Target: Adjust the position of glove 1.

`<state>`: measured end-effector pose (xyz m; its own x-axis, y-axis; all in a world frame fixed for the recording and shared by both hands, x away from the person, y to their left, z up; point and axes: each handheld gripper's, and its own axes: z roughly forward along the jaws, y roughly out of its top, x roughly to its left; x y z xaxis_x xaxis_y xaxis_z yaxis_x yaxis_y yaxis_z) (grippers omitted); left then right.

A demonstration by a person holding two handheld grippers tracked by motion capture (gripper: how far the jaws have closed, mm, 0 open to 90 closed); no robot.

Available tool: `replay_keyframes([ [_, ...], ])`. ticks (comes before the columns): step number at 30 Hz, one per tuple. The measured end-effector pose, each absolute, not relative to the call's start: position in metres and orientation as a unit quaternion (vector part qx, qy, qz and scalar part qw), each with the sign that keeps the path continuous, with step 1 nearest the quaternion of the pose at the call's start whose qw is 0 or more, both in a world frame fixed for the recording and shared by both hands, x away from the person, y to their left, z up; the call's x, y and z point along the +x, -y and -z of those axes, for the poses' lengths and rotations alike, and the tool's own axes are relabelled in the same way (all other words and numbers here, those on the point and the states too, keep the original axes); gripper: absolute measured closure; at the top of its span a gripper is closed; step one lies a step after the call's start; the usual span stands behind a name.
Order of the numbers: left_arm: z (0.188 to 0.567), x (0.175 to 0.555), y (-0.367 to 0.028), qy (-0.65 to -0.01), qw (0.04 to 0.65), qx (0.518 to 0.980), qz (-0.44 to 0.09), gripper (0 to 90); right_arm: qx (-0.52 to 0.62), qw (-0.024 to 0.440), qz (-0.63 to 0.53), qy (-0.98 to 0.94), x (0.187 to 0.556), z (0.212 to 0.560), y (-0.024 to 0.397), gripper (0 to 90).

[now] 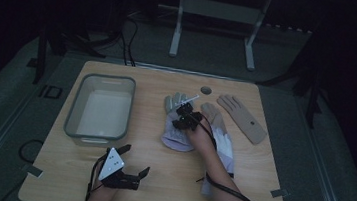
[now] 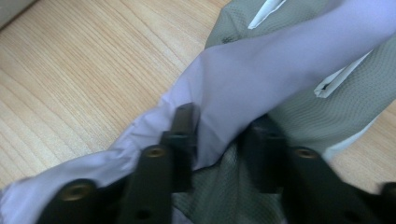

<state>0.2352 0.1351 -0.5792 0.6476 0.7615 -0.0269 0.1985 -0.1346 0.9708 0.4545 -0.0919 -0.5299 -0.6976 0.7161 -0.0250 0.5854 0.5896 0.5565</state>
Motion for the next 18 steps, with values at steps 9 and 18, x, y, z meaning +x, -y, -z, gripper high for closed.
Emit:
replay_keyframes([
  [9,0.579,0.235,-0.135,-0.337,0.565,0.711,-0.249,1.1,0.371,0.106,-0.272,-0.881,0.454,0.529,0.094,30.0],
  [18,0.579,0.235,-0.135,-0.338,0.565,0.710,-0.249,1.1,0.381,0.080,-0.312,-0.867,0.443,0.504,0.114,16.8],
])
